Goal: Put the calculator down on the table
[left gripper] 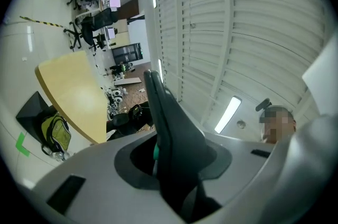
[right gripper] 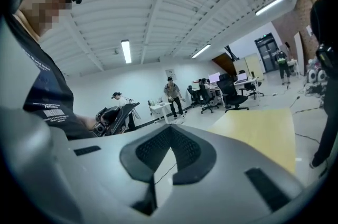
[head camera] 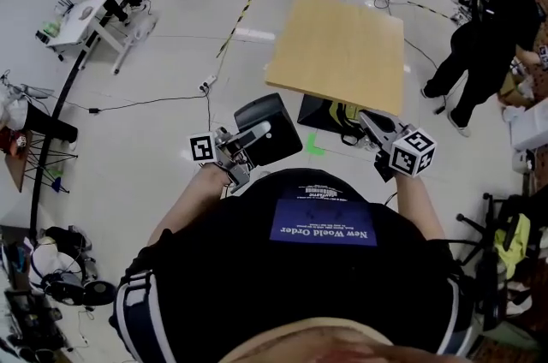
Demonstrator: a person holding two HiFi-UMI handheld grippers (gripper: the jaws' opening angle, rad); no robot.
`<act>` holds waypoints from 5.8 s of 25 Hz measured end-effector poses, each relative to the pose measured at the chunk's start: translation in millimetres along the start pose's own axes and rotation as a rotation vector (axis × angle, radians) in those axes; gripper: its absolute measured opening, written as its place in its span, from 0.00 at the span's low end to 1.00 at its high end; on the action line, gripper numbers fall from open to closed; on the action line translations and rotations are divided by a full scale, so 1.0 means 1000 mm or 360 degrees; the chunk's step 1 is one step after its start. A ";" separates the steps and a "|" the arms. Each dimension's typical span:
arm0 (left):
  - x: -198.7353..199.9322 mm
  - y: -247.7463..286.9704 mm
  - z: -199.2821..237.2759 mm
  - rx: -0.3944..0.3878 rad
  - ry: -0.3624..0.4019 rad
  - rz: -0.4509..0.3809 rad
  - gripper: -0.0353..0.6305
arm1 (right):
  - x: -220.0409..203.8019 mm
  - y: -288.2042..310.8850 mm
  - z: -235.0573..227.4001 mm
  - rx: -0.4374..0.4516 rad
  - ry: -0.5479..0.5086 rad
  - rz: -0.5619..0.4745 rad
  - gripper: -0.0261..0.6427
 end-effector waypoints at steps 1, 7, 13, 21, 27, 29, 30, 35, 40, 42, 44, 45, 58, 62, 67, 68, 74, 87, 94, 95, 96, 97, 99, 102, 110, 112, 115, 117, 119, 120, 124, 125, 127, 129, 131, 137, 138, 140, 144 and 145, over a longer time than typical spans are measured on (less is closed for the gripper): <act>0.007 0.004 0.008 -0.0010 -0.0016 0.0005 0.26 | 0.000 0.004 -0.007 -0.0015 0.0019 0.0006 0.02; 0.081 0.024 0.059 -0.0109 -0.0047 0.0143 0.26 | 0.023 0.048 -0.043 -0.0155 0.0000 0.0024 0.02; 0.199 0.044 0.099 -0.0186 0.0021 0.0274 0.26 | 0.059 0.102 -0.087 -0.0316 0.0049 -0.0098 0.02; 0.277 0.066 0.157 -0.0184 0.0005 0.0435 0.26 | 0.078 0.169 -0.124 -0.0394 0.0132 -0.0034 0.02; 0.262 0.105 0.192 -0.0101 -0.0085 0.0426 0.26 | 0.081 0.144 -0.169 -0.0402 0.0180 0.0005 0.02; 0.252 0.121 0.203 0.0014 -0.0055 0.0401 0.26 | 0.079 0.127 -0.194 -0.0337 0.0184 -0.0001 0.02; 0.248 0.134 0.207 0.0069 -0.0038 0.0376 0.26 | 0.078 0.118 -0.211 -0.0291 0.0183 0.0003 0.02; 0.237 0.177 0.217 0.0185 -0.0141 0.0151 0.26 | 0.087 0.096 -0.277 -0.0089 0.0166 0.0039 0.02; 0.228 0.176 0.229 0.0401 -0.0180 0.0074 0.26 | 0.093 0.096 -0.315 0.0037 0.0199 0.0085 0.02; 0.224 0.173 0.236 0.0465 -0.0203 0.0055 0.26 | 0.089 0.100 -0.323 0.0068 0.0246 0.0105 0.02; 0.220 0.165 0.249 0.0515 -0.0237 0.0060 0.26 | 0.080 0.110 -0.325 0.0087 0.0281 0.0128 0.02; 0.219 0.161 0.257 0.0529 -0.0254 0.0072 0.26 | 0.076 0.117 -0.325 0.0092 0.0291 0.0138 0.02; 0.190 0.139 0.380 0.0716 -0.0130 0.0439 0.26 | -0.012 0.157 -0.293 0.0002 0.0539 0.0278 0.02; 0.207 0.141 0.415 0.0809 -0.0166 0.0504 0.27 | -0.026 0.206 -0.316 0.0116 0.0640 0.0341 0.02; 0.214 0.158 0.406 0.0924 -0.0142 0.0603 0.27 | -0.019 0.222 -0.305 0.0220 0.0691 0.0347 0.02; 0.212 0.155 0.405 0.0942 -0.0136 0.0614 0.27 | -0.022 0.226 -0.299 0.0233 0.0701 0.0336 0.02; 0.216 0.148 0.403 0.1127 -0.0114 0.0713 0.27 | -0.019 0.249 -0.290 0.0290 0.0715 0.0308 0.02; 0.218 0.170 0.390 0.1472 -0.0004 0.0913 0.38 | -0.009 0.225 -0.283 0.0280 0.0708 0.0232 0.02; 0.220 0.181 0.383 0.1588 0.0117 0.1042 0.56 | 0.003 0.221 -0.280 0.0266 0.0684 0.0196 0.02; 0.220 0.181 0.383 0.1590 0.0115 0.1044 0.58 | 0.004 0.220 -0.279 0.0265 0.0681 0.0190 0.02; 0.221 0.181 0.384 0.1584 0.0103 0.1037 0.58 | 0.005 0.220 -0.279 0.0264 0.0678 0.0183 0.02; 0.223 0.180 0.385 0.1570 0.0078 0.1021 0.59 | 0.005 0.219 -0.279 0.0263 0.0676 0.0176 0.02; 0.226 0.179 0.387 0.1513 -0.0001 0.0986 0.59 | 0.006 0.215 -0.280 0.0261 0.0673 0.0164 0.02; 0.229 0.179 0.383 0.1427 -0.0060 0.0982 0.59 | 0.007 0.206 -0.280 0.0255 0.0669 0.0150 0.02; 0.241 0.175 0.375 0.1432 0.0037 0.1030 0.59 | 0.013 0.198 -0.278 0.0260 0.0647 0.0129 0.02; 0.247 0.169 0.381 0.1459 0.0114 0.1067 0.59 | 0.013 0.206 -0.280 0.0256 0.0644 0.0129 0.02; 0.247 0.164 0.391 0.1572 0.0281 0.1098 0.58 | 0.014 0.207 -0.280 0.0253 0.0637 0.0128 0.02; 0.244 0.162 0.395 0.1670 0.0385 0.1082 0.59 | 0.017 0.206 -0.275 0.0253 0.0632 0.0131 0.02; 0.242 0.162 0.398 0.1728 0.0460 0.1067 0.59 | 0.018 0.204 -0.273 0.0255 0.0631 0.0134 0.02; 0.240 0.162 0.399 0.1739 0.0475 0.1061 0.59 | 0.017 0.203 -0.273 0.0253 0.0632 0.0136 0.02; 0.234 0.168 0.393 0.1767 0.0574 0.1074 0.60 | 0.013 0.196 -0.268 0.0237 0.0631 0.0136 0.02; 0.235 0.171 0.390 0.1782 0.0638 0.1089 0.60 | 0.014 0.196 -0.267 0.0238 0.0627 0.0136 0.02; 0.235 0.181 0.385 0.1811 0.0786 0.1117 0.60 | 0.016 0.198 -0.266 0.0247 0.0619 0.0138 0.02; 0.234 0.191 0.383 0.1808 0.0901 0.1132 0.60 | 0.017 0.197 -0.267 0.0251 0.0614 0.0140 0.02; 0.235 0.197 0.386 0.1764 0.0894 0.1121 0.60 | 0.019 0.196 -0.268 0.0248 0.0616 0.0139 0.02; 0.245 0.183 0.401 0.1565 0.0788 0.1071 0.66 | 0.018 0.193 -0.266 0.0240 0.0627 0.0146 0.02; 0.244 0.182 0.401 0.1526 0.0830 0.1109 0.66 | 0.017 0.192 -0.266 0.0237 0.0630 0.0146 0.02; 0.242 0.181 0.401 0.1509 0.0884 0.1193 0.66 | 0.014 0.191 -0.267 0.0238 0.0636 0.0149 0.02; 0.246 0.182 0.397 0.1598 0.1048 0.1224 0.67 | 0.011 0.194 -0.267 0.0250 0.0639 0.0150 0.02; 0.247 0.183 0.394 0.1613 0.1137 0.1203 0.70 | 0.011 0.194 -0.267 0.0250 0.0641 0.0150 0.02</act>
Point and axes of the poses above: the fingertips, and each gripper's own axes: y forward along the fingers, z to its left, x out of its top, the point moved 9 cm from there along -y, backward along the fingers, and after that the axes turned 15 degrees about x, right-handed, at the moved point
